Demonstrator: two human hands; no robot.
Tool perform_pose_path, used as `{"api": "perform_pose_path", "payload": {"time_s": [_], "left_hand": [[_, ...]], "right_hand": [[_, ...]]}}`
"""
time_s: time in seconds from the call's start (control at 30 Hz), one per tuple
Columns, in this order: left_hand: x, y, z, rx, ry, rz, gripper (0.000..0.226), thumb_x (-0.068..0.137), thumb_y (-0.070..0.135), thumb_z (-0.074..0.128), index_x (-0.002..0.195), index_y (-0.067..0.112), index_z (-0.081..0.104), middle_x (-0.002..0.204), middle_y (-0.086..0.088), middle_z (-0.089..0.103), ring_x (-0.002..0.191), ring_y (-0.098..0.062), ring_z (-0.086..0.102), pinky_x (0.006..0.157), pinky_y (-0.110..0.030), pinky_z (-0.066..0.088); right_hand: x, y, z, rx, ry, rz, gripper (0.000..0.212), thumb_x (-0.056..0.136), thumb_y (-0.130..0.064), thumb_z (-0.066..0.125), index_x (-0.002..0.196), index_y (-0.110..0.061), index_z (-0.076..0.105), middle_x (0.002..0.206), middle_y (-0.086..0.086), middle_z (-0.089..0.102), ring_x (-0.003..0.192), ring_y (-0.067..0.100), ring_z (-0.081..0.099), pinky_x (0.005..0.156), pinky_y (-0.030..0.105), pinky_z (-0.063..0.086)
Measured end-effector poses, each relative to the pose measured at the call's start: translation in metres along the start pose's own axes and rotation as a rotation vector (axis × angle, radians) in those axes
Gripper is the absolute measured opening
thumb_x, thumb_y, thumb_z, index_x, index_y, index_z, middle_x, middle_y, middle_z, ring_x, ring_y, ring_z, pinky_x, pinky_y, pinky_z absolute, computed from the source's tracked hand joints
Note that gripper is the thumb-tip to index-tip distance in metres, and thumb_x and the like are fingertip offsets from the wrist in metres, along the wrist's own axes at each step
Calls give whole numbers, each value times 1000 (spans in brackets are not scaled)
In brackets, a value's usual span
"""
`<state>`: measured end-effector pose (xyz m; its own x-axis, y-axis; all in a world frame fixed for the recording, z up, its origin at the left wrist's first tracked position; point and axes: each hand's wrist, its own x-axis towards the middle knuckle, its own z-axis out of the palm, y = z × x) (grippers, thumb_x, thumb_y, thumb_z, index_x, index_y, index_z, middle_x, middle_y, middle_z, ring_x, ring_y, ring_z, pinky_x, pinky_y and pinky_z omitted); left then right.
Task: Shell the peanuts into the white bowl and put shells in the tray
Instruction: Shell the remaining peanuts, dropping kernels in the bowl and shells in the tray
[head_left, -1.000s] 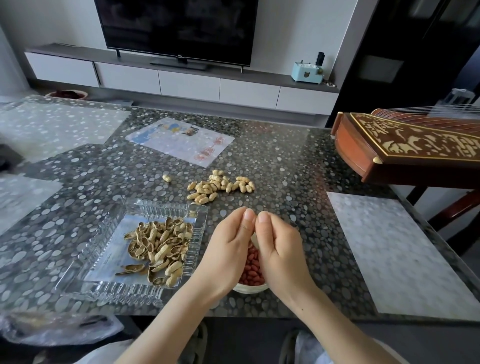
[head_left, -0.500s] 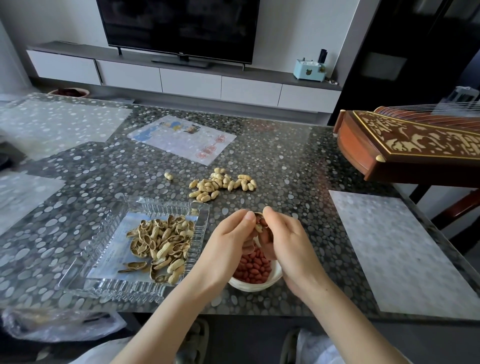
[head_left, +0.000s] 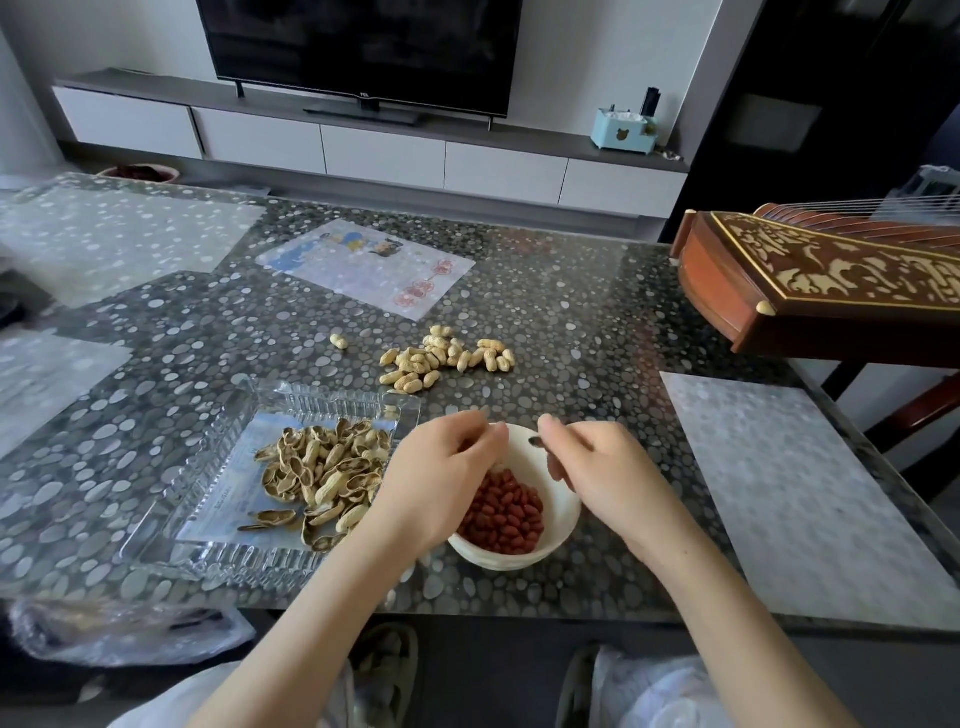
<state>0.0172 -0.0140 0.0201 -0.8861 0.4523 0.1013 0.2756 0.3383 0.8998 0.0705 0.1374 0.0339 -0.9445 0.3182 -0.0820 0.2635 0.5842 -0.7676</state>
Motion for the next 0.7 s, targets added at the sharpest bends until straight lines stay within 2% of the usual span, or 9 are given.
{"api": "perform_pose_path", "payload": {"time_s": [0.03, 0.1, 0.23, 0.33, 0.43, 0.53, 0.6, 0.7], "left_hand": [[0, 1, -1, 97, 16, 10, 39, 95, 34, 48, 68, 6, 52, 61, 2, 48, 58, -11, 43, 60, -29, 34], [2, 3, -2, 231, 33, -2, 40, 93, 36, 49, 64, 9, 53, 57, 3, 48, 54, -12, 42, 54, -28, 32], [6, 1, -7, 224, 40, -68, 42, 92, 36, 53, 65, 4, 59, 49, 6, 43, 43, -8, 36, 48, -25, 28], [9, -2, -19, 124, 84, -139, 39, 90, 35, 55, 61, 9, 59, 38, 9, 37, 33, -5, 29, 46, -22, 26], [15, -15, -42, 115, 179, -256, 36, 89, 32, 56, 60, 11, 57, 49, 1, 43, 39, -11, 30, 49, -23, 27], [18, -36, -66, 368, 202, -390, 34, 91, 28, 51, 68, 5, 60, 52, -4, 48, 45, -19, 37, 50, -24, 30], [17, -46, -76, 508, 180, -447, 34, 91, 26, 50, 65, 4, 55, 54, -5, 50, 47, -21, 41, 48, -22, 32], [17, -55, -86, 584, 174, -480, 40, 91, 29, 51, 58, 6, 47, 52, -5, 45, 46, -21, 40, 47, -21, 32]], "right_hand": [[1, 3, 2, -134, 20, -86, 56, 96, -43, 46, 63, 1, 54, 54, 12, 52, 51, 15, 45, 52, 28, 32], [3, 9, 6, -299, 43, -177, 55, 94, -47, 48, 69, 1, 62, 59, 13, 56, 53, 19, 48, 51, 30, 32], [7, 13, 12, -387, 102, -225, 55, 93, -51, 46, 74, -5, 69, 62, 12, 64, 57, 27, 59, 49, 32, 35], [8, 12, 12, -220, 146, -228, 48, 93, -45, 50, 73, -7, 72, 55, 7, 62, 53, 23, 57, 50, 32, 40], [9, 9, 14, -13, 150, -234, 35, 90, -39, 59, 82, -9, 76, 64, 0, 69, 60, 12, 61, 57, 23, 47], [9, 3, 22, 104, 160, -249, 15, 83, -32, 70, 85, -18, 76, 60, -16, 66, 58, -1, 58, 56, 12, 44], [9, -4, 29, 92, 150, -280, 9, 80, -30, 74, 87, -24, 76, 65, -19, 66, 63, -2, 60, 59, 11, 46], [9, -17, 42, 111, 68, -329, 11, 80, -21, 75, 91, -23, 76, 81, -17, 70, 77, -1, 65, 70, 10, 49]]}}
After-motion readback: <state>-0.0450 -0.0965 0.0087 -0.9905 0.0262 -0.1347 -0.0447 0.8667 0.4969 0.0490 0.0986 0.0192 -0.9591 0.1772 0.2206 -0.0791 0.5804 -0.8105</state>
